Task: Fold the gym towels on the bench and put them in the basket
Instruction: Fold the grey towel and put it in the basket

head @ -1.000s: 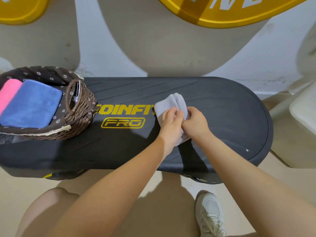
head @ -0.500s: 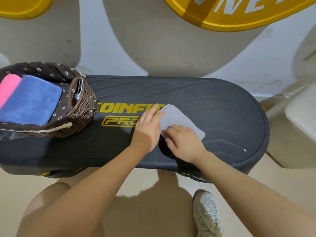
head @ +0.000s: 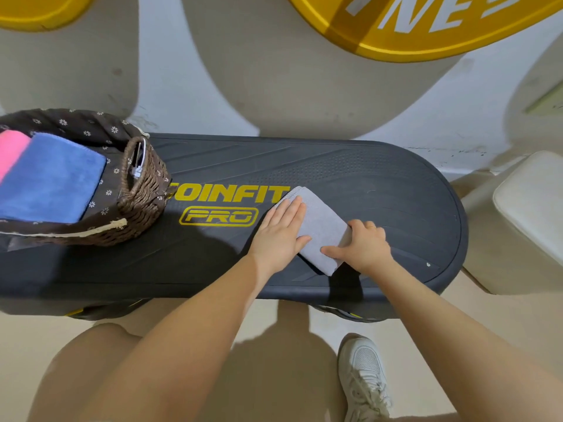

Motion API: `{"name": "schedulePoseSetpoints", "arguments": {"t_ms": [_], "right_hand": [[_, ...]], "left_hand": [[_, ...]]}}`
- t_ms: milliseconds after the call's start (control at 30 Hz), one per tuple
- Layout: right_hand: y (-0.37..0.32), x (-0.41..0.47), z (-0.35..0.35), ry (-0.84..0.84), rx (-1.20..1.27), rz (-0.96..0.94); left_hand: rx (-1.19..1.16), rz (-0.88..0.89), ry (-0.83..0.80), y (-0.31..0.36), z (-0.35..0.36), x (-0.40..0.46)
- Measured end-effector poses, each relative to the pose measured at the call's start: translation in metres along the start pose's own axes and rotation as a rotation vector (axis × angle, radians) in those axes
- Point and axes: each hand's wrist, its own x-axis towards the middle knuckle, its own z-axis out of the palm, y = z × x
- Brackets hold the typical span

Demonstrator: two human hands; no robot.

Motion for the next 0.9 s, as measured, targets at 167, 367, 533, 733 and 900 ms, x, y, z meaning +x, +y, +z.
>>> {"name": "schedulePoseSetpoints", "arguments": {"t_ms": [167,367,533,733,900], "right_hand": [[-0.012,-0.013,-0.008,-0.069,0.217,0.043],[-0.05,-0.046,-0.038,-0.05,0.756,-0.314],[-0.109,-0.068,-0.065,-0.252,0.664,-0.478],[-0.198,-0.082,-0.068,-0.392,0.735,-0.515],[-0.274,-0.085,-0.048,-0.387,0.687,-0.516]], "left_hand": [[-0.116,0.006,-0.086,-0.009,-0.019,-0.012],[-0.078,0.176,0.228,-0.041,-0.073,-0.042],[-0.337,0.165,0.035,-0.072,-0.118,-0.074],[-0.77,-0.023,0.076,-0.128,-0.156,-0.144],[-0.988,-0.169,0.204,-0.175,-0.184,-0.184]]}}
